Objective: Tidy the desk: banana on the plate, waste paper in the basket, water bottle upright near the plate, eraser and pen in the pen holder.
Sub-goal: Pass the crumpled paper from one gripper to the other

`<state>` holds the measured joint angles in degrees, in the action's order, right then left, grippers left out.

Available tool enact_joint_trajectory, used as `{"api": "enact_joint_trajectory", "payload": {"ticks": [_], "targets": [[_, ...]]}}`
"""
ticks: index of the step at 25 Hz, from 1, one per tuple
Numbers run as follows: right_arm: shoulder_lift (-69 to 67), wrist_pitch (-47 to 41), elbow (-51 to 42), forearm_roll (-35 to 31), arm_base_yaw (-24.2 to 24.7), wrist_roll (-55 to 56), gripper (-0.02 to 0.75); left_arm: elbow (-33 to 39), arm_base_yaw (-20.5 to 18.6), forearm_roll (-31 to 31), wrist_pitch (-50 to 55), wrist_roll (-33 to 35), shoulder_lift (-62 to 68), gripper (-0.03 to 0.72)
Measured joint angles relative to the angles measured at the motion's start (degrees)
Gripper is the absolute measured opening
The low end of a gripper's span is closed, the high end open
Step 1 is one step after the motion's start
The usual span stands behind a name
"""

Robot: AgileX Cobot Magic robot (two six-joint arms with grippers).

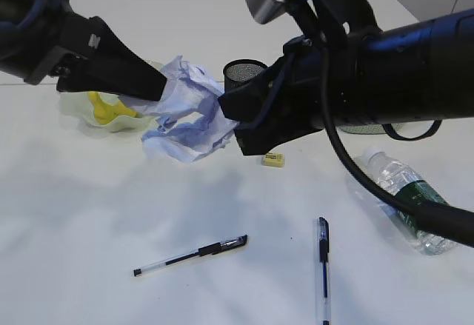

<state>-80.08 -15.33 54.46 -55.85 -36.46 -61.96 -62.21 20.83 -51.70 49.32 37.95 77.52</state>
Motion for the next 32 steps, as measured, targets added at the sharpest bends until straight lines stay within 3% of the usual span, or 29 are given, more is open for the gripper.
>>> {"api": "enact_joint_trajectory", "payload": {"ticks": [4,19,22,28,32], "targets": [[0.00,-0.89,0.00,0.00,0.00,0.00,-0.006,0.00,0.00,0.00,0.35,0.00,0.00,-0.012],[0.00,-1.50,0.00,0.00,-0.13,0.00,-0.015,0.00,0.00,-0.09,0.88,0.00,0.00,-0.001],[0.00,-1.63,0.00,0.00,-0.13,0.00,-0.015,0.00,0.00,-0.09,0.88,0.00,-0.67,0.051],[0.00,-1.76,0.00,0.00,-0.13,0.00,-0.015,0.00,0.00,-0.09,0.99,0.00,-0.82,0.251],[0.00,-1.76,0.00,0.00,-0.13,0.00,-0.015,0.00,0.00,-0.09,1.42,0.00,-0.82,0.338]]}}
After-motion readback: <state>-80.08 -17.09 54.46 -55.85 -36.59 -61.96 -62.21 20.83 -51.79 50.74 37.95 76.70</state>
